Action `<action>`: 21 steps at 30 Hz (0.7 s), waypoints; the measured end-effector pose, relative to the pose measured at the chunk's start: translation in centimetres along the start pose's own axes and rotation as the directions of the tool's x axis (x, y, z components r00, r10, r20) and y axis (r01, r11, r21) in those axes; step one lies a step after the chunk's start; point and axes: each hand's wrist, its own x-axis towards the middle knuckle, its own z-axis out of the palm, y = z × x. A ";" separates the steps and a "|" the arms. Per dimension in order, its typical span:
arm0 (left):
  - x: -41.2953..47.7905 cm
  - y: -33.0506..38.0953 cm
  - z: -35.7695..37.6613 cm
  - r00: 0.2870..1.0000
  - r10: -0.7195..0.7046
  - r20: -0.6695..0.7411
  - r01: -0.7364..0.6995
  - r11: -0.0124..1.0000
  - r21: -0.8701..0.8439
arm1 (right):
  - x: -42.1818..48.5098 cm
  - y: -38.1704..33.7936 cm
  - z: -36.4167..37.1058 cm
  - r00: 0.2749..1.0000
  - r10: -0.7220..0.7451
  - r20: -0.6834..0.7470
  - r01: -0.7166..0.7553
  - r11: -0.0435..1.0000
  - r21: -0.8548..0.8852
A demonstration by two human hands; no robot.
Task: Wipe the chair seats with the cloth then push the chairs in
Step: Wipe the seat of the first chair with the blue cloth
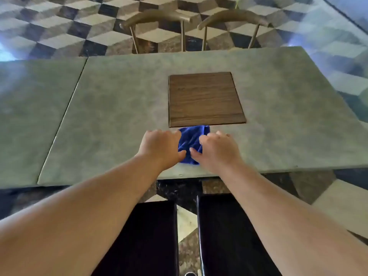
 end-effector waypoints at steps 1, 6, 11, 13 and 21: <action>0.5 0.2 0.6 0.999 0.003 0.045 -0.004 0.999 0.036 | 0.3 0.0 0.8 1.000 -0.003 0.018 0.003 1.000 0.009; 1.5 1.1 4.2 0.991 0.021 0.129 -0.034 0.995 0.097 | 0.8 0.0 3.7 0.998 -0.028 0.062 0.025 0.999 0.046; 1.9 0.8 4.7 0.999 0.008 0.038 -0.008 1.000 -0.001 | 0.8 0.1 4.0 0.997 -0.058 0.041 0.057 0.998 0.020; 1.4 0.6 3.5 1.000 -0.014 -0.003 0.014 0.995 -0.098 | 0.8 -0.4 3.4 0.996 -0.085 -0.014 0.086 0.995 0.050; -3.2 -4.3 -5.0 0.990 -0.077 -0.119 0.036 0.947 -0.318 | 1.4 -8.0 -3.4 0.978 -0.183 -0.096 0.195 0.972 0.130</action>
